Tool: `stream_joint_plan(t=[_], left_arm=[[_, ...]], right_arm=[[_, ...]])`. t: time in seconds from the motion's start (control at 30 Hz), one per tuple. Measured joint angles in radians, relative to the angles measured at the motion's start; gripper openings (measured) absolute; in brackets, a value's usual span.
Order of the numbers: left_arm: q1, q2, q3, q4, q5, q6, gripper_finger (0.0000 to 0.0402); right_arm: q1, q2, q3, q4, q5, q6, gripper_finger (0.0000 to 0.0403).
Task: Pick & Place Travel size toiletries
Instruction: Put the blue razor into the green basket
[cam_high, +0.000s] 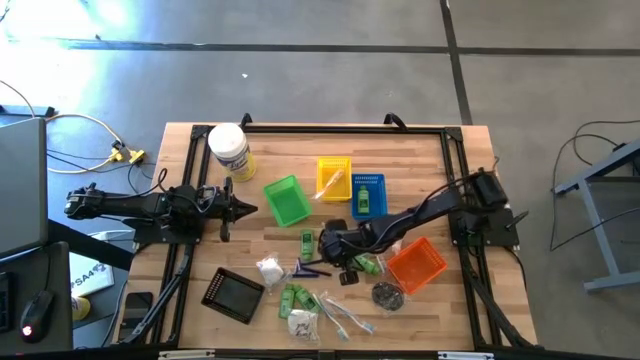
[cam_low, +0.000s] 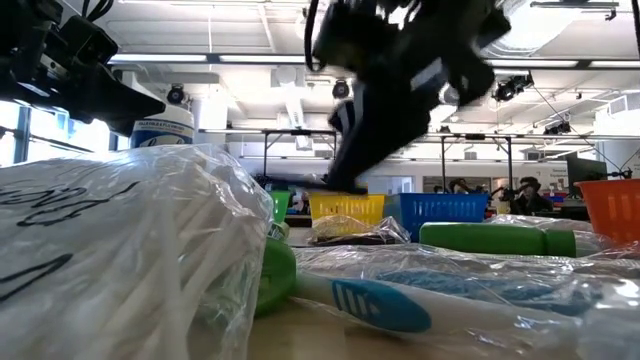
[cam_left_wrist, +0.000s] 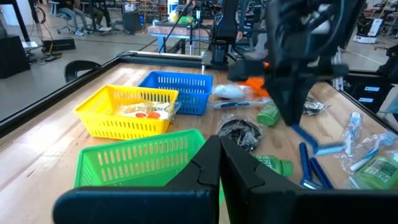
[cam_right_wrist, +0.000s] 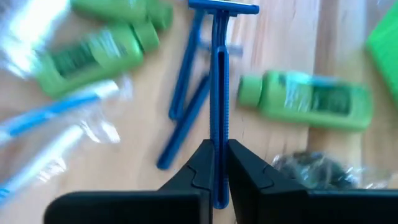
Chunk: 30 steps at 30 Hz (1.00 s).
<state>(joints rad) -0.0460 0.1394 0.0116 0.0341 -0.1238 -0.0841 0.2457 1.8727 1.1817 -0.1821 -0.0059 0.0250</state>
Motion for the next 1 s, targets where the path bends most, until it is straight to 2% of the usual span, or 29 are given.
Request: stream_joint_plan(t=[0.1, 0.27, 0.43, 0.7, 0.87, 1.0], left_arm=[[0.000, 0.000, 0.000, 0.000, 0.000, 0.000, 0.0000], [0.000, 0.000, 0.000, 0.000, 0.000, 0.000, 0.0000], [0.000, 0.000, 0.000, 0.000, 0.000, 0.000, 0.0000], [0.000, 0.002, 0.000, 0.000, 0.000, 0.000, 0.0000], [0.000, 0.002, 0.000, 0.000, 0.000, 0.000, 0.0000], [0.000, 0.002, 0.000, 0.000, 0.000, 0.000, 0.0000]], right_arm=[[0.004, -0.044, 0.000, -0.007, -0.005, -0.006, 0.0023], [-0.011, -0.144, 0.001, 0.006, -0.075, -0.034, 0.0019], [-0.049, -0.252, 0.000, -0.027, -0.075, -0.055, 0.0021], [-0.133, -0.530, -0.019, -0.042, -0.119, -0.067, 0.0022], [-0.199, -0.766, -0.150, 0.045, -0.133, -0.057, 0.0022], [-0.238, -0.961, -0.307, 0.152, -0.112, -0.022, 0.0022]])
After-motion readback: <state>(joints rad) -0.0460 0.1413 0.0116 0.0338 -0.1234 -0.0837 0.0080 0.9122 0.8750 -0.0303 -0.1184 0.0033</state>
